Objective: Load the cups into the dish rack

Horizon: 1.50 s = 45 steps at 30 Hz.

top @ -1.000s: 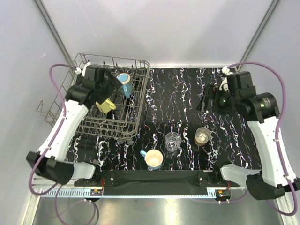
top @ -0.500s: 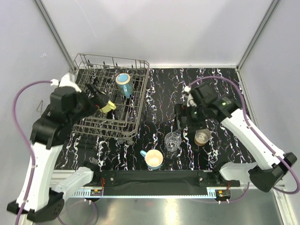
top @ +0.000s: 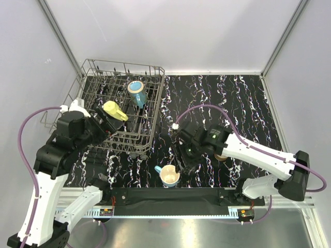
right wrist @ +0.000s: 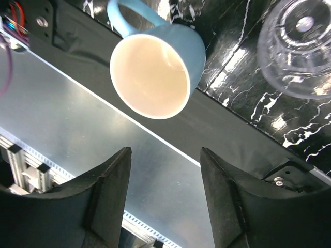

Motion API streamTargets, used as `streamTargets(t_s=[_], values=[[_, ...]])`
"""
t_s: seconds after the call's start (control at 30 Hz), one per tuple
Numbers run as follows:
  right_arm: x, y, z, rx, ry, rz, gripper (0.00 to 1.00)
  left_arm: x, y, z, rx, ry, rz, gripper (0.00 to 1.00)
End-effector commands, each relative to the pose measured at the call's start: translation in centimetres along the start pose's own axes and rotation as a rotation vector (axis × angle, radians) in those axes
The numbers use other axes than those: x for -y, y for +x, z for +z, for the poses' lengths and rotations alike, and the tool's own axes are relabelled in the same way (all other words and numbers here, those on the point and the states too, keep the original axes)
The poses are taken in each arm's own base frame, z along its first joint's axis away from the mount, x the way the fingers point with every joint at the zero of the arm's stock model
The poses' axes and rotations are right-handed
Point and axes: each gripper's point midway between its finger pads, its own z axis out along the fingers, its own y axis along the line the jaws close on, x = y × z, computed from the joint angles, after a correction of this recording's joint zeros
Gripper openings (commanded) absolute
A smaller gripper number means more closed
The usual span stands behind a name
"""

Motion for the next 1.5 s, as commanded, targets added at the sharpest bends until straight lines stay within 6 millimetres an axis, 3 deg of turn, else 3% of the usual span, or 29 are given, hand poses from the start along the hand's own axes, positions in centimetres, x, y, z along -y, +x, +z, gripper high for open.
streamTargets(t_s=[0.0, 0.1, 0.13, 0.23, 0.33, 0.47, 0.8, 0.97, 1.2, 1.33, 1.47], values=[[-0.8, -0.2, 1.2, 0.036, 0.013, -0.009, 0.62, 1.3, 0.0, -0.1, -0.002, 0.063, -0.052, 0.88], [-0.7, 0.3, 2.3, 0.035, 0.032, -0.017, 0.61, 1.2, 0.6, 0.4, -0.029, 0.062, -0.080, 0.87], [-0.8, 0.4, 2.6, 0.035, 0.030, -0.002, 0.52, 1.3, 0.7, 0.3, -0.030, 0.069, -0.082, 0.87], [-0.8, 0.5, 4.1, 0.029, 0.027, 0.031, 0.45, 1.3, 0.7, 0.1, -0.034, 0.070, -0.084, 0.87], [-1.3, 0.4, 5.3, 0.028, 0.014, 0.030, 0.44, 1.1, 0.8, -0.3, -0.040, 0.059, -0.077, 0.87], [-0.4, -0.2, 5.9, 0.056, 0.073, 0.046, 0.43, 1.0, 0.9, -1.0, -0.047, 0.050, -0.065, 0.86], [1.4, 1.1, 7.8, 0.018, 0.149, 0.088, 0.43, 1.4, 1.1, -1.8, -0.064, 0.068, -0.059, 0.86], [2.1, 1.4, 9.2, 0.005, 0.171, 0.078, 0.39, 1.9, 2.0, -1.7, -0.121, 0.093, -0.048, 0.78], [3.0, 0.9, 10.4, 0.020, 0.221, 0.057, 0.21, 3.4, 2.4, -2.5, -0.180, 0.149, -0.022, 0.79], [2.7, 0.3, 9.1, 0.055, 0.213, 0.045, 0.02, 4.5, 2.6, -2.9, -0.209, 0.201, -0.035, 0.80], [2.6, -1.5, 5.6, 0.162, 0.228, 0.015, 0.00, 6.3, 2.8, -2.7, -0.253, 0.271, -0.072, 0.80]])
